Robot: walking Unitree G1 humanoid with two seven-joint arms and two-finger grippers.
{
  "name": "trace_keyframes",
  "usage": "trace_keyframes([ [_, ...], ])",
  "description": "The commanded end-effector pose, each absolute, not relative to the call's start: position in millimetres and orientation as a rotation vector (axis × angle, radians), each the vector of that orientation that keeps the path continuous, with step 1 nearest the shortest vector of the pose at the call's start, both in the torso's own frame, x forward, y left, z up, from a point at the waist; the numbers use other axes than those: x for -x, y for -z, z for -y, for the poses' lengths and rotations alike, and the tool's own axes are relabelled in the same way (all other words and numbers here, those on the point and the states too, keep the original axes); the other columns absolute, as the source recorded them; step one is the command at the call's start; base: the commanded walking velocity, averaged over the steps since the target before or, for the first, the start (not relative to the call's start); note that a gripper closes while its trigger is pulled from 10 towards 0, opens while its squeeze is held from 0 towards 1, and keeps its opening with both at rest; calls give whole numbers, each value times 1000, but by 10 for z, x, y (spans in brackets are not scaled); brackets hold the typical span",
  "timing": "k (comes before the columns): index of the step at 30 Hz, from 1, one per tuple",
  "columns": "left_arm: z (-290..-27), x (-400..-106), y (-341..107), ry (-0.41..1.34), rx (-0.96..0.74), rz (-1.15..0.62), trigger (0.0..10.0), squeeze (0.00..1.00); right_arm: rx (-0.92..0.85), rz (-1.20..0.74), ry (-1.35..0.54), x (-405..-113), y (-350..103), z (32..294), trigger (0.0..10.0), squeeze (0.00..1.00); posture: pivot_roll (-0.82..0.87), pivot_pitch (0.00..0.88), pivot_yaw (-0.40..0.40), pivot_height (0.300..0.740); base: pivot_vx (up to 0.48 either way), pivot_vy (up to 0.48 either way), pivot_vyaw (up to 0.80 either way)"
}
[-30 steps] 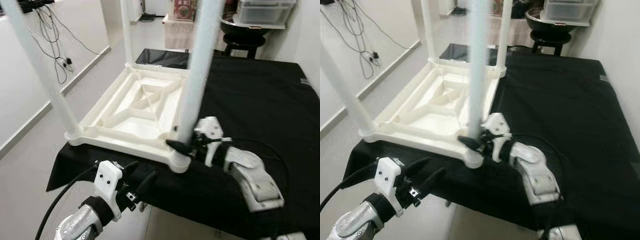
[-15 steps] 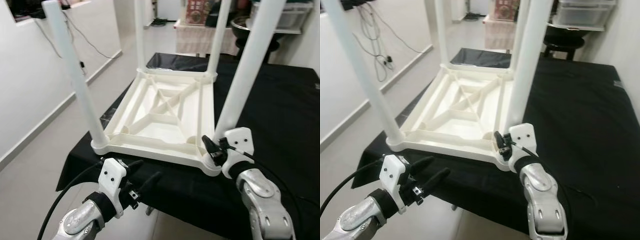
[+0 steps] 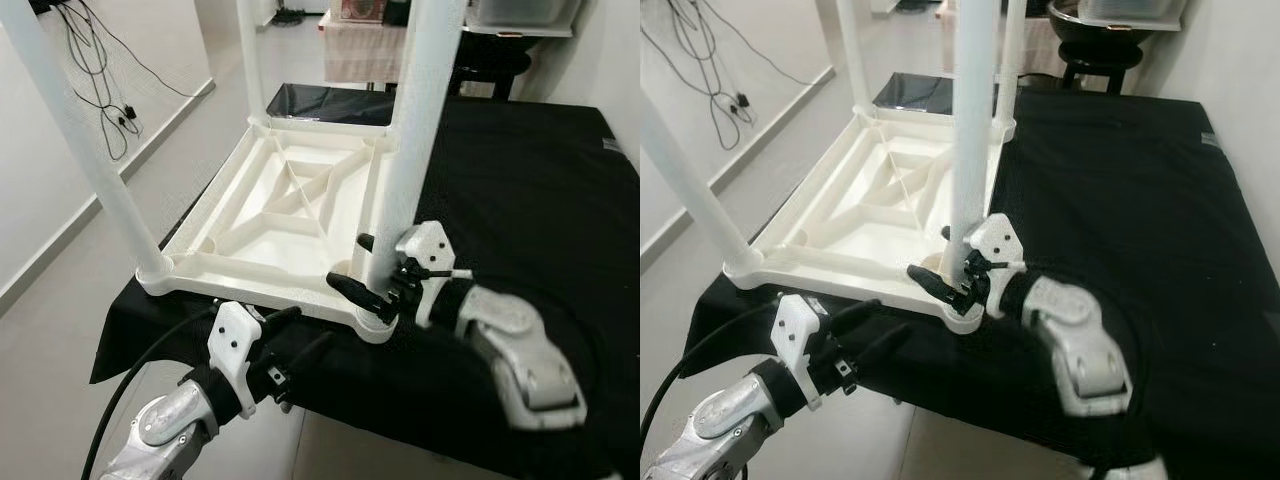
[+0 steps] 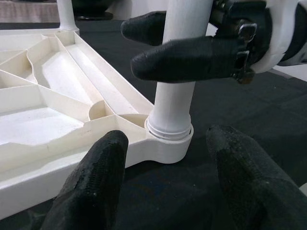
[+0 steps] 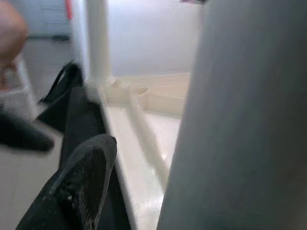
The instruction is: Building children table
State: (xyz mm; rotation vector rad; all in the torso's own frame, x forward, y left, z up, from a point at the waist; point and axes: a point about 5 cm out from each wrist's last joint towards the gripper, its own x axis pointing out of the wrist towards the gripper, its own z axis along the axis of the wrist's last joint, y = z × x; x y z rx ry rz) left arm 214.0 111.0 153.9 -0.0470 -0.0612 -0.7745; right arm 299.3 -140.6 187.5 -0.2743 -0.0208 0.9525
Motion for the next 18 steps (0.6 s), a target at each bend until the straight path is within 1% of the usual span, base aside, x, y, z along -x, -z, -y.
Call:
trace_keyframes([
  [1,-1073,-2134,-1508,790,62,56,10000,0,297,-21,-1033,-3084,-1782,1370,10000,0,-10,60,6,740,0,0,0],
  [3,-1062,-2134,-1508,794,65,57,10000,0,301,-27,-1045,-3134,-1779,1382,10000,0,-10,60,6,740,0,0,0],
  [4,-1052,-2134,-1508,797,71,59,10000,0,278,-31,-1049,-3210,-1788,1393,10000,0,-8,60,2,740,0,0,0],
  [5,-1041,-2133,-1507,799,75,60,10000,0,265,-30,-1041,-3295,-1803,1400,4941,0,-5,61,-1,740,0,0,0],
  [7,-1035,-2133,-1507,801,77,62,10000,0,254,-29,-1042,-3347,-1814,1406,4941,0,-5,61,-1,740,0,0,0],
  [8,-1026,-2132,-1508,803,80,63,10000,0,240,-26,-1048,-3398,-1835,1401,0,0,0,63,-7,740,0,0,0],
  [14,-1005,-2128,-1512,802,94,68,10000,0,201,-24,-1092,-3458,-1846,1428,0,0,-4,74,-13,740,0,0,0],
  [18,-1008,-2127,-1515,798,107,70,10000,0,200,-34,-1104,-3420,-1800,1482,0,0,-15,82,-11,740,0,0,0],
])
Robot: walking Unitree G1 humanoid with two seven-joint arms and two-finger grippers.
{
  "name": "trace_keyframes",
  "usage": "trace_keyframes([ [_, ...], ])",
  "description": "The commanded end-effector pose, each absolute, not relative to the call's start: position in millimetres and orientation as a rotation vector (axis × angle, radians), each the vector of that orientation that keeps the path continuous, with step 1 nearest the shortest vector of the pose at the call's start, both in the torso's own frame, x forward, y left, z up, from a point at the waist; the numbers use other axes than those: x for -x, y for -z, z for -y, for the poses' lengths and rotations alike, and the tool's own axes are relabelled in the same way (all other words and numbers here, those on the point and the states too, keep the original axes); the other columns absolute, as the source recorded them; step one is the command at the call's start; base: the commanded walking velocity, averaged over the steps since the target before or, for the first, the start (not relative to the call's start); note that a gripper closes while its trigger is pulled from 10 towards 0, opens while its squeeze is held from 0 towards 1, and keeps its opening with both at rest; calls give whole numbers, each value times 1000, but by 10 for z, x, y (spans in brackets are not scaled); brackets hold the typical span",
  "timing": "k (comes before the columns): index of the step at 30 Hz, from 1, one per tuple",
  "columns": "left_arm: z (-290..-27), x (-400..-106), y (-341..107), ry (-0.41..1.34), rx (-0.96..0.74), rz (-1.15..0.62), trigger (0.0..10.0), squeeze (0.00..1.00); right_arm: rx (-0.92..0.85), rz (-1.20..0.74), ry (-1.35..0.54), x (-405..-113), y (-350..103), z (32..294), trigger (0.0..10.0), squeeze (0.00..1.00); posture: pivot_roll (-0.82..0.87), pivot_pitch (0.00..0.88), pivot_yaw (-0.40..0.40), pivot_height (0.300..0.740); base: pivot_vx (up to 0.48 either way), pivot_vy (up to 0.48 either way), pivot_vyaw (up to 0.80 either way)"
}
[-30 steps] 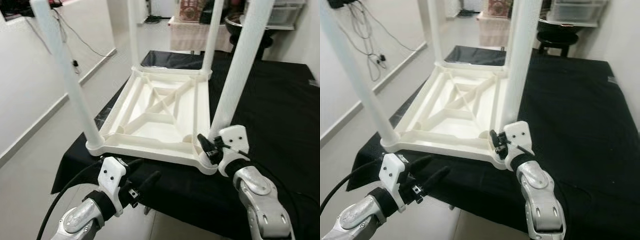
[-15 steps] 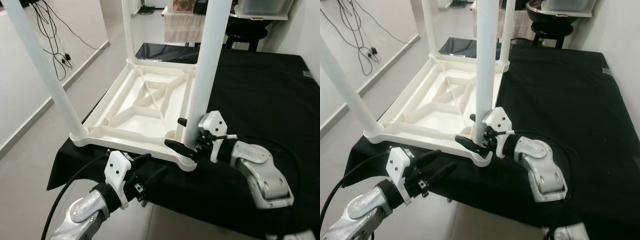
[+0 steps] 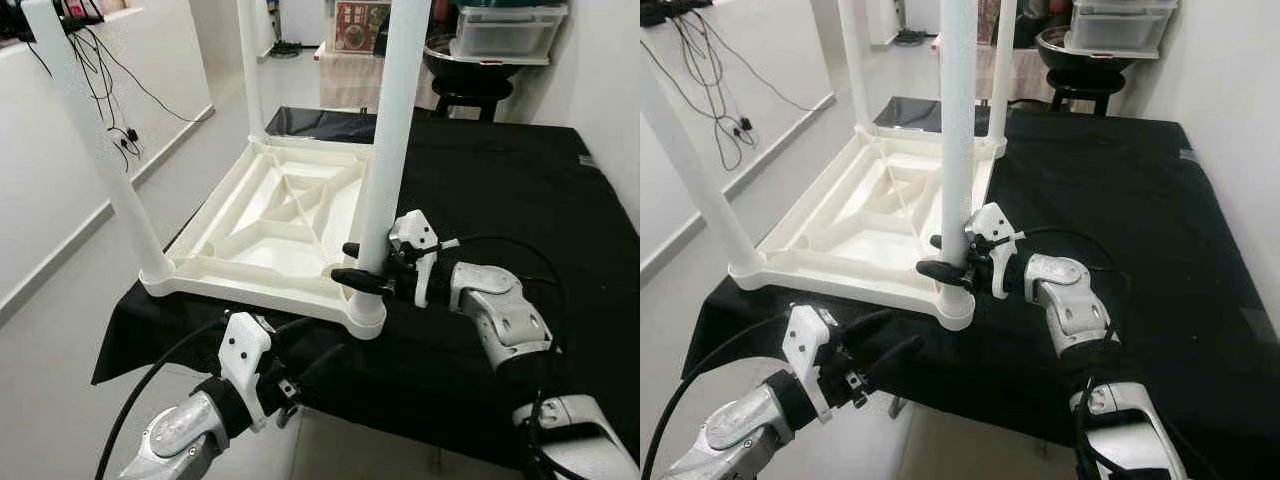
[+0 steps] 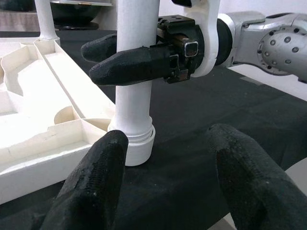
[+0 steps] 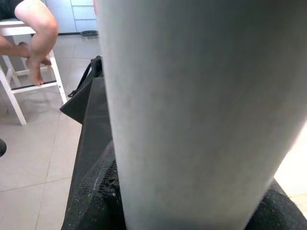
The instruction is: Building children table
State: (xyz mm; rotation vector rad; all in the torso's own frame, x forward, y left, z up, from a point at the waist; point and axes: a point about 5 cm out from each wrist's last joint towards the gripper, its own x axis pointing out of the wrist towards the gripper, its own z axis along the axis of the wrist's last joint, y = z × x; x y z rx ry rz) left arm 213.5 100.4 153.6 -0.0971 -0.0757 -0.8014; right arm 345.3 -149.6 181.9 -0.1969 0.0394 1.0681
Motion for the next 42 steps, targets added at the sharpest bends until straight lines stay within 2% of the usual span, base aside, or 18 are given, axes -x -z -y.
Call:
trace_keyframes([
  [1,-1009,-2127,-1516,799,109,70,10000,0,205,-38,-1108,-3385,-1776,1513,0,0,-18,83,-12,740,0,0,0],
  [6,-1040,-2135,-1511,785,120,68,10000,0,245,-41,-978,-3138,-1708,1487,0,0,-42,103,-26,740,0,0,0],
  [7,-1061,-2138,-1512,775,112,70,10000,0,180,-42,-584,-3164,-1682,1431,0,0,-52,112,-34,740,0,0,0],
  [8,-1077,-2143,-1519,767,111,71,10000,0,165,-96,-493,-2965,-1554,1252,0,0,-52,122,-23,740,0,0,0],
  [12,-1087,-2146,-1525,761,111,72,10000,0,153,-129,-441,-2806,-1494,1139,0,0,-52,122,-23,740,0,0,0],
  [13,-1092,-2149,-1512,765,112,69,10000,0,247,-95,-472,-2775,-1508,1058,0,0,-72,108,3,740,0,0,0],
  [17,-1084,-2164,-1485,791,122,52,10000,0,279,-123,-563,-2980,-1419,1065,0,0,-49,96,-12,740,0,0,0],
  [21,-1085,-2166,-1483,786,128,52,10000,0,259,-129,-552,-3009,-1414,1078,353,0,-49,95,-11,740,0,0,0],
  [22,-1088,-2177,-1483,776,132,56,10000,0,216,-113,-579,-2999,-1452,1070,10000,255,-52,83,-3,740,0,0,0],
  [23,-1088,-2177,-1483,776,132,56,10000,0,216,-113,-579,-2999,-1452,1070,10000,255,-52,83,-3,740,0,0,0],
  [24,-1086,-2192,-1481,770,137,58,10000,0,157,-99,-619,-2969,-1516,1031,10000,1000,-52,76,-3,740,0,0,0],
  [25,-1077,-2203,-1477,775,140,56,10000,0,123,-67,-712,-2933,-1619,967,10000,1000,-52,71,0,740,0,0,0],
  [28,-1077,-2203,-1477,775,140,56,10000,0,123,-67,-712,-2933,-1619,967,10000,1000,-52,71,0,740,0,0,0],
  [30,-1054,-2216,-1467,787,143,51,10000,0,118,16,-976,-2886,-1834,887,10000,1000,-45,59,0,740,0,0,0],
  [31,-1039,-2220,-1461,793,144,50,10000,0,152,37,-1127,-2882,-1897,890,10000,0,-42,56,-4,740,0,0,0],
  [32,-1030,-2222,-1459,795,145,50,10000,0,168,40,-1239,-2918,-1939,917,10000,0,-42,56,-4,740,0,0,0],
  [34,-1020,-2225,-1457,796,145,51,10000,0,177,38,-1299,-2946,-1962,944,10000,0,-37,53,-8,740,0,0,0],
  [42,-1010,-2233,-1459,790,145,56,10000,0,154,18,-1371,-3135,-1990,1023,10000,0,-22,48,-19,740,0,0,0],
])
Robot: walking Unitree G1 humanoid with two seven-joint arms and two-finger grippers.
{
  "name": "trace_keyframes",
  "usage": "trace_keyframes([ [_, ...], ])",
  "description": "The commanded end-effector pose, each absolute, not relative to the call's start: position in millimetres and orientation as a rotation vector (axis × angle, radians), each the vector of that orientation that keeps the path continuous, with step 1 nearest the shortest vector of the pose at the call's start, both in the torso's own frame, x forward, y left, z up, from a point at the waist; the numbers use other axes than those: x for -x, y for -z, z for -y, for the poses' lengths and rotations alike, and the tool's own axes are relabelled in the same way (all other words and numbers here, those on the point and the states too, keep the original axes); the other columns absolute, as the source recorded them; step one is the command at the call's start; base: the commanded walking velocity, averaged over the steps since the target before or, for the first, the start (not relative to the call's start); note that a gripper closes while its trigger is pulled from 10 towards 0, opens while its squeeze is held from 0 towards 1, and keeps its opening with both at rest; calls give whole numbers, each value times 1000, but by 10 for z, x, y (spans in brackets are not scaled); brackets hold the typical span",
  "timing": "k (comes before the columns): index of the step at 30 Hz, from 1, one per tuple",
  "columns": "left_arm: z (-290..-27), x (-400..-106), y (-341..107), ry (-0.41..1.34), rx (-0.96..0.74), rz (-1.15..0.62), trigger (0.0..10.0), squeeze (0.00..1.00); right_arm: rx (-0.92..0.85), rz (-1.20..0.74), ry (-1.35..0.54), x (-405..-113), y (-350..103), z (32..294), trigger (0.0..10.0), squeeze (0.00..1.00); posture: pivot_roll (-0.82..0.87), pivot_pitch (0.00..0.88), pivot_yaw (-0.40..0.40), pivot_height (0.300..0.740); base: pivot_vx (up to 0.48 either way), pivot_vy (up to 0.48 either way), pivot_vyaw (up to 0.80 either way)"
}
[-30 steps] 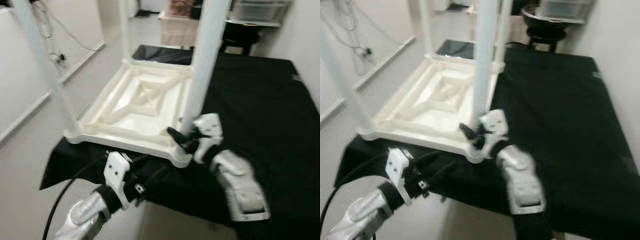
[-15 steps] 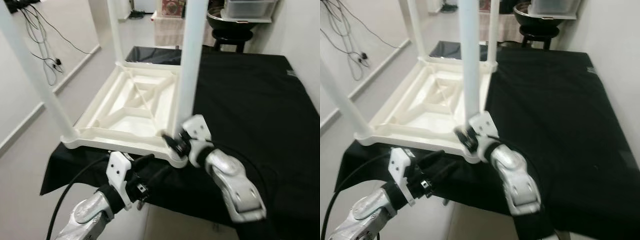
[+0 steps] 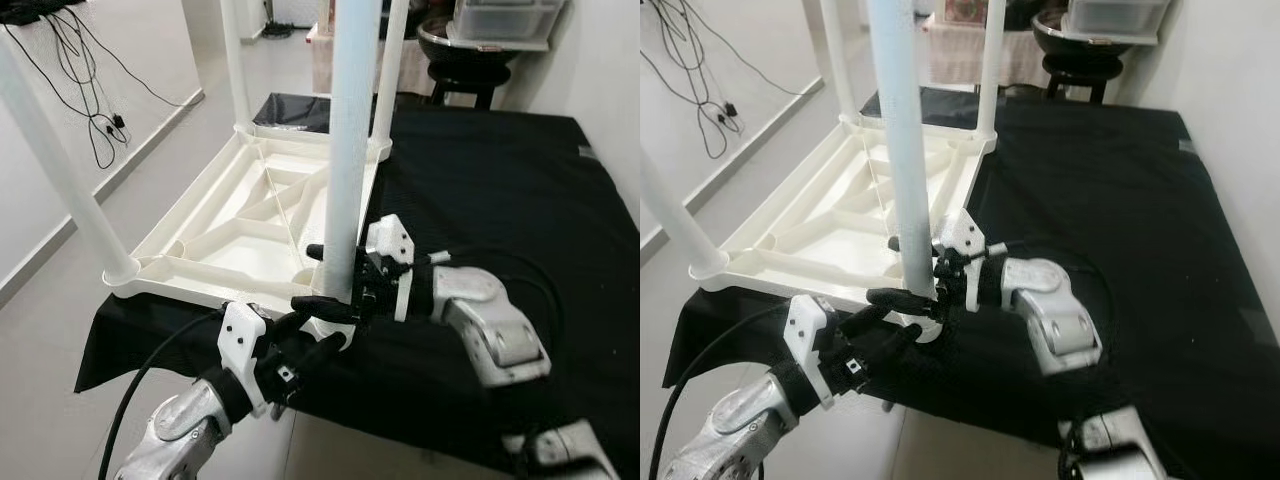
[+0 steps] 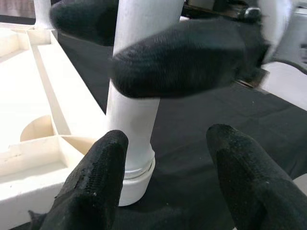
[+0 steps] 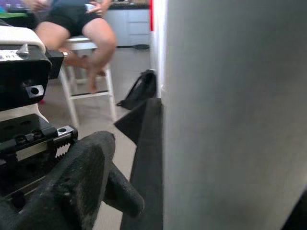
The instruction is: Building children table
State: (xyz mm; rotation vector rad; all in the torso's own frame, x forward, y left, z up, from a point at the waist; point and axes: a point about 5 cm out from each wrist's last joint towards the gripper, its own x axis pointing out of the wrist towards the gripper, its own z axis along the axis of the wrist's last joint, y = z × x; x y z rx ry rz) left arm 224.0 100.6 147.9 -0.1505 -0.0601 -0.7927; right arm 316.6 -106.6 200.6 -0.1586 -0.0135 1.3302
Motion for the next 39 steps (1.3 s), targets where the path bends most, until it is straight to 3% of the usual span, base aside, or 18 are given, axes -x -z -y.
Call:
trace_keyframes([
  [1,-1012,-2233,-1461,787,146,58,10000,0,139,-10,-1389,-3201,-1971,1050,0,0,-16,49,-23,740,0,0,0],
  [11,-1025,-2226,-1474,781,151,65,10000,0,155,-46,-1332,-3249,-1897,1219,0,0,-25,69,-27,740,0,0,0],
  [14,-1051,-2225,-1490,777,155,70,10000,0,133,-83,-1143,-3020,-1722,1268,0,0,-44,92,-27,740,0,0,0],
  [17,-1051,-2225,-1490,777,155,70,10000,0,133,-83,-1143,-3020,-1722,1268,0,0,-44,92,-27,740,0,0,0],
  [19,-1061,-2221,-1489,777,156,70,10000,0,120,-94,-1042,-2969,-1657,1227,0,0,-44,98,-30,740,0,0,0],
  [20,-1069,-2223,-1496,778,156,71,10000,0,216,-95,-828,-2920,-1571,1150,0,0,-46,111,-21,740,0,0,0],
  [21,-1069,-2223,-1496,778,156,71,10000,0,216,-95,-828,-2920,-1571,1150,0,0,-46,111,-21,740,0,0,0],
  [22,-1082,-2228,-1489,778,156,70,10000,0,172,-118,-658,-2949,-1522,1145,0,0,-74,96,-1,740,0,0,0],
  [24,-1080,-2239,-1489,783,157,70,10000,0,200,-136,-566,-2976,-1476,1145,0,0,-40,99,-23,740,0,0,0],
  [36,-1100,-2273,-1490,749,159,82,10000,0,198,-138,-472,-3031,-1501,1147,0,0,-50,87,-18,740,0,0,0],
  [37,-1096,-2277,-1488,751,159,81,10000,0,163,-128,-486,-3045,-1531,1139,10000,0,-49,83,-15,740,0,0,0],
  [39,-1096,-2277,-1488,751,159,81,10000,0,163,-128,-486,-3045,-1531,1139,10000,0,-49,83,-15,740,0,0,0],
])
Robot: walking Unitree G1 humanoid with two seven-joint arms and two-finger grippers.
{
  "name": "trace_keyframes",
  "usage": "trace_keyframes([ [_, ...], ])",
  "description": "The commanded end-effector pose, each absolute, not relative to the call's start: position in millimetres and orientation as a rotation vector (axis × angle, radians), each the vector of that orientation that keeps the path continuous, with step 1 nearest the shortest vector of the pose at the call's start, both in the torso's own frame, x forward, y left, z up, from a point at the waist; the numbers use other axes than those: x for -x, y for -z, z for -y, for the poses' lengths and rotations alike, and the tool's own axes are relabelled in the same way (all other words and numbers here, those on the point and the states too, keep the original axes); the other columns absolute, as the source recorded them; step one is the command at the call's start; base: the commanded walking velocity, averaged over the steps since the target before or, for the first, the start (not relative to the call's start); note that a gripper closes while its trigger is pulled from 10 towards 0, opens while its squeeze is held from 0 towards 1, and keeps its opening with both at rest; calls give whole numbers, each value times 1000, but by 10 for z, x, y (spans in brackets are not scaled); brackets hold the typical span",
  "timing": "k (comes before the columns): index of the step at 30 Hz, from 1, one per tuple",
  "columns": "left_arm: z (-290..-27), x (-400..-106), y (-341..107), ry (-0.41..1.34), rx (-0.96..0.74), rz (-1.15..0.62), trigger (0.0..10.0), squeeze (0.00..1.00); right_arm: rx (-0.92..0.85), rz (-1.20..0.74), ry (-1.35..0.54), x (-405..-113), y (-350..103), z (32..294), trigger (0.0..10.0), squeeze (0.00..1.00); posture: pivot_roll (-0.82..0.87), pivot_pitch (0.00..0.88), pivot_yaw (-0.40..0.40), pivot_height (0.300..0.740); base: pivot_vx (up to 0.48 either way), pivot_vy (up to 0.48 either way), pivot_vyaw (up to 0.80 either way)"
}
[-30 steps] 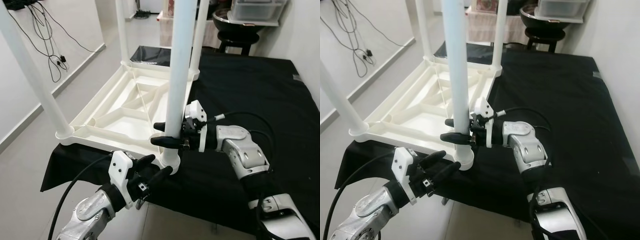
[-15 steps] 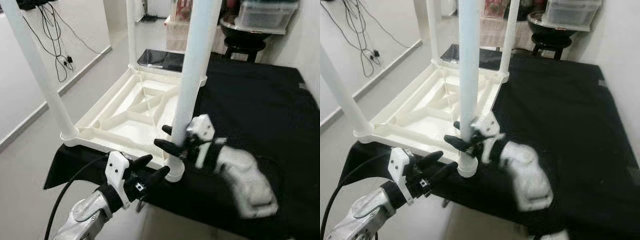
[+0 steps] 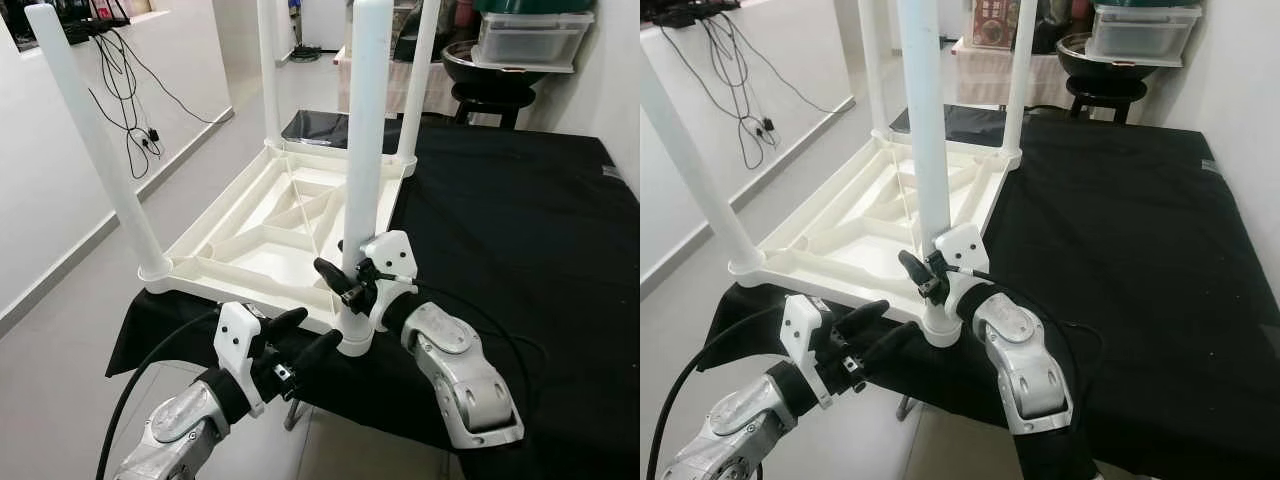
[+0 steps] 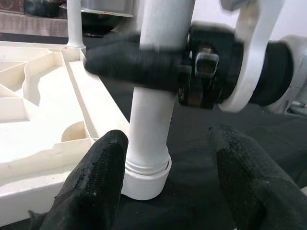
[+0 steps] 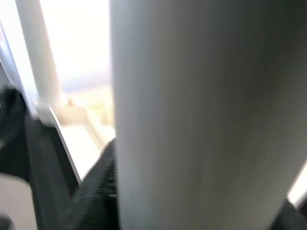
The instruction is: Building children table
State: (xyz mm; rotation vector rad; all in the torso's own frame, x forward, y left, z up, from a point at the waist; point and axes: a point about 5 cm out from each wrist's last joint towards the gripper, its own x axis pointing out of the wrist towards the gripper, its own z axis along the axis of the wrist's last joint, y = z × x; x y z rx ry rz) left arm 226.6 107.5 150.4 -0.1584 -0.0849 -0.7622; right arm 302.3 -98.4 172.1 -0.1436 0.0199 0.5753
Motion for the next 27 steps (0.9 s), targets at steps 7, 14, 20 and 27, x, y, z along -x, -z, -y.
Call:
trace_keyframes([
  [7,-1060,-2289,-1483,762,157,77,10000,0,37,23,-954,-3102,-1880,991,10000,1000,-39,75,-17,740,0,0,0],
  [14,-1050,-2282,-1473,764,156,77,10000,0,148,52,-1207,-3189,-1991,1037,10000,0,-25,62,-27,740,0,0,0],
  [20,-1042,-2264,-1463,758,152,77,10000,0,123,26,-1371,-3325,-2060,1033,0,0,-9,57,-38,740,0,0,0],
  [27,-1035,-2253,-1460,756,151,75,10000,0,113,-10,-1422,-3335,-2039,1080,0,0,-8,59,-34,740,0,0,0],
])
